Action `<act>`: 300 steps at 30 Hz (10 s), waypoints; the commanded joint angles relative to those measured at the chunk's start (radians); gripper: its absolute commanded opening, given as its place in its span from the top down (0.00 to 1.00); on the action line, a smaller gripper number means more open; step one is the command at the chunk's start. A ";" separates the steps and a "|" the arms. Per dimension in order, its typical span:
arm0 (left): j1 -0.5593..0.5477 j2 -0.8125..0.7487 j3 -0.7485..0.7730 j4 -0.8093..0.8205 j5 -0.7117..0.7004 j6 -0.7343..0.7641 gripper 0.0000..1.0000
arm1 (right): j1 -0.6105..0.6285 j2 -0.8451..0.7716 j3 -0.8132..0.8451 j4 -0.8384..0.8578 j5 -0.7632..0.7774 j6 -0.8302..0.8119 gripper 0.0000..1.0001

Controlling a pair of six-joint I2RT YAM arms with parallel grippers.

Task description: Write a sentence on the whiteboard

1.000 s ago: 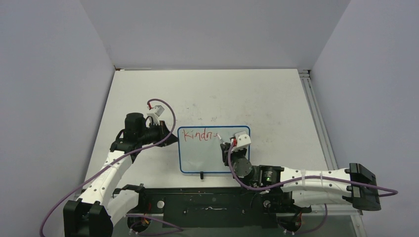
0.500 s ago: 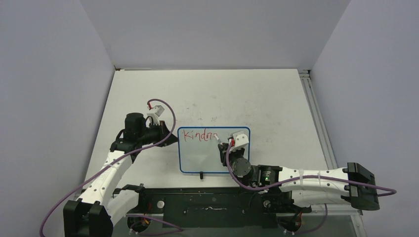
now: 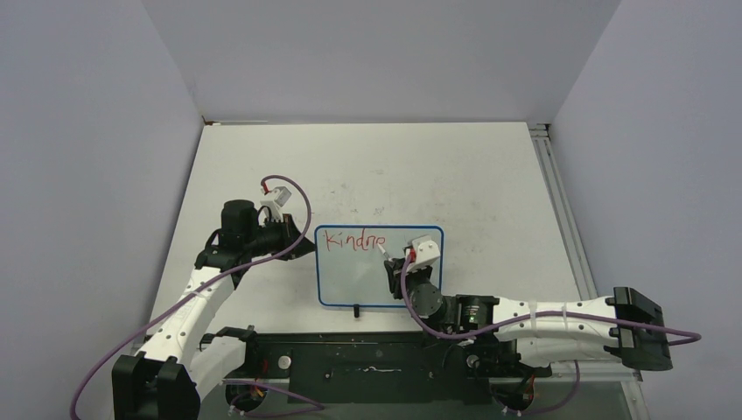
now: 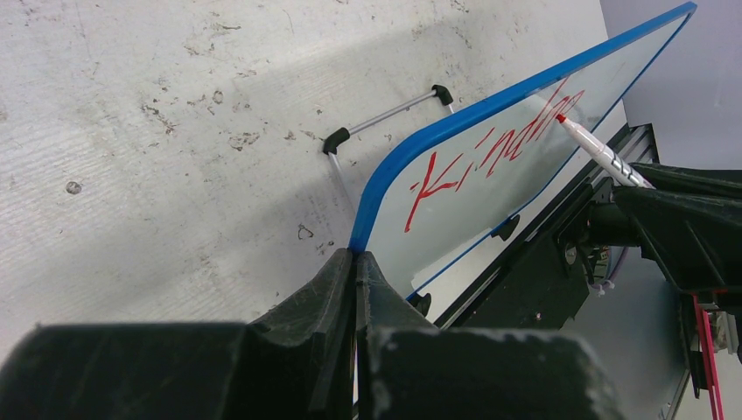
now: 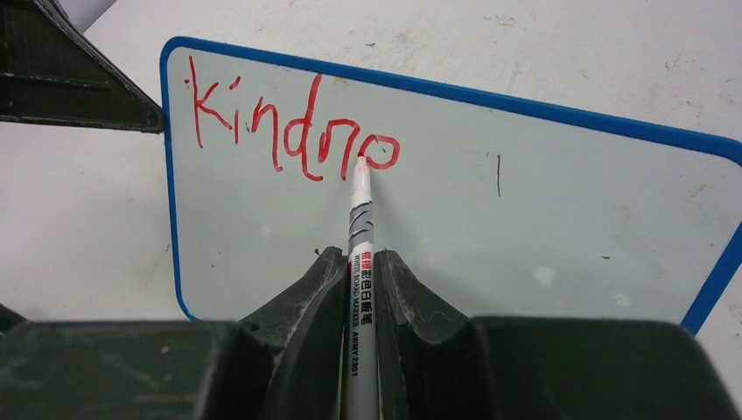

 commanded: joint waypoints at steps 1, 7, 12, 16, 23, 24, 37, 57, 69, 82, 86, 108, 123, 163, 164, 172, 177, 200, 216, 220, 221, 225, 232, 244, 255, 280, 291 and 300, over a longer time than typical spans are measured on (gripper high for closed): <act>-0.013 -0.012 0.038 0.015 0.037 0.002 1.00 | 0.016 0.000 -0.019 -0.048 0.028 0.043 0.95; -0.013 -0.013 0.038 0.014 0.039 0.002 1.00 | 0.029 -0.013 -0.023 -0.086 0.054 0.071 0.95; -0.013 -0.012 0.037 0.013 0.039 0.002 1.00 | 0.034 -0.029 -0.028 -0.121 0.079 0.092 0.95; -0.012 -0.012 0.038 0.014 0.038 0.002 1.00 | 0.033 -0.044 -0.027 -0.143 0.098 0.098 0.95; -0.013 -0.011 0.038 0.014 0.039 0.002 1.00 | 0.034 -0.051 -0.024 -0.147 0.101 0.090 0.95; -0.013 -0.011 0.038 0.014 0.040 0.002 1.00 | 0.034 -0.051 -0.023 -0.143 0.098 0.085 0.95; -0.013 -0.011 0.038 0.014 0.038 0.002 1.00 | 0.080 -0.139 0.001 -0.078 0.063 -0.050 0.95; -0.013 -0.007 0.038 0.013 0.036 0.002 1.00 | 0.049 -0.108 0.020 -0.084 0.135 -0.045 0.95; -0.013 -0.006 0.038 0.013 0.035 0.002 1.00 | 0.011 -0.097 0.010 -0.065 0.118 -0.049 0.95; -0.013 -0.007 0.038 0.014 0.037 0.002 1.00 | -0.012 -0.069 0.008 -0.034 0.049 -0.068 0.95; -0.013 -0.009 0.037 0.013 0.036 0.002 1.00 | -0.012 -0.071 0.004 -0.052 0.042 -0.051 0.95; -0.013 -0.011 0.038 0.013 0.038 0.002 1.00 | 0.022 -0.130 -0.018 -0.226 0.113 0.066 0.95; -0.015 -0.012 0.038 0.015 0.038 0.001 1.00 | 0.055 -0.133 -0.035 -0.243 0.100 0.093 0.95; -0.016 -0.012 0.038 0.013 0.033 0.002 1.00 | 0.074 -0.186 0.021 -0.226 0.172 0.023 0.95; -0.016 -0.012 0.037 0.013 0.033 0.002 1.00 | 0.073 -0.189 0.021 -0.225 0.173 0.021 0.95; -0.016 -0.010 0.038 0.013 0.031 0.002 1.00 | 0.074 -0.209 0.017 -0.214 0.187 -0.004 0.95; -0.016 -0.008 0.039 0.013 0.031 0.002 1.00 | 0.071 -0.204 0.020 -0.223 0.210 0.000 0.95; -0.016 -0.010 0.038 0.012 0.032 0.003 1.00 | 0.037 -0.137 0.025 -0.200 0.142 -0.011 0.95; -0.016 -0.014 0.038 0.012 0.032 0.002 1.00 | 0.040 -0.173 0.008 -0.317 0.137 0.080 0.95; -0.015 -0.014 0.037 0.012 0.033 0.002 1.00 | 0.043 -0.190 0.008 -0.349 0.147 0.096 0.95; -0.016 -0.014 0.037 0.012 0.033 0.002 1.00 | 0.042 -0.193 0.009 -0.356 0.150 0.101 0.95; -0.015 -0.014 0.038 0.012 0.031 0.002 1.00 | 0.049 -0.207 0.009 -0.388 0.160 0.122 0.95; -0.016 -0.013 0.039 0.012 0.031 0.002 1.00 | 0.062 -0.238 -0.002 -0.448 0.174 0.172 0.95; -0.016 -0.014 0.038 0.012 0.032 0.002 1.00 | 0.088 -0.224 -0.017 -0.407 0.158 0.164 0.95; -0.016 -0.014 0.038 0.012 0.033 0.002 1.00 | 0.089 -0.173 -0.013 -0.312 0.155 0.105 0.95; -0.016 -0.018 0.038 0.011 0.030 0.002 1.00 | 0.130 -0.055 -0.013 0.059 -0.051 -0.079 0.95; -0.018 -0.023 0.040 -0.001 0.009 0.008 1.00 | 0.143 0.245 0.067 0.283 -0.118 -0.057 0.95; -0.018 -0.025 0.042 -0.014 -0.014 0.011 1.00 | 0.141 0.393 0.120 0.368 -0.153 -0.051 0.95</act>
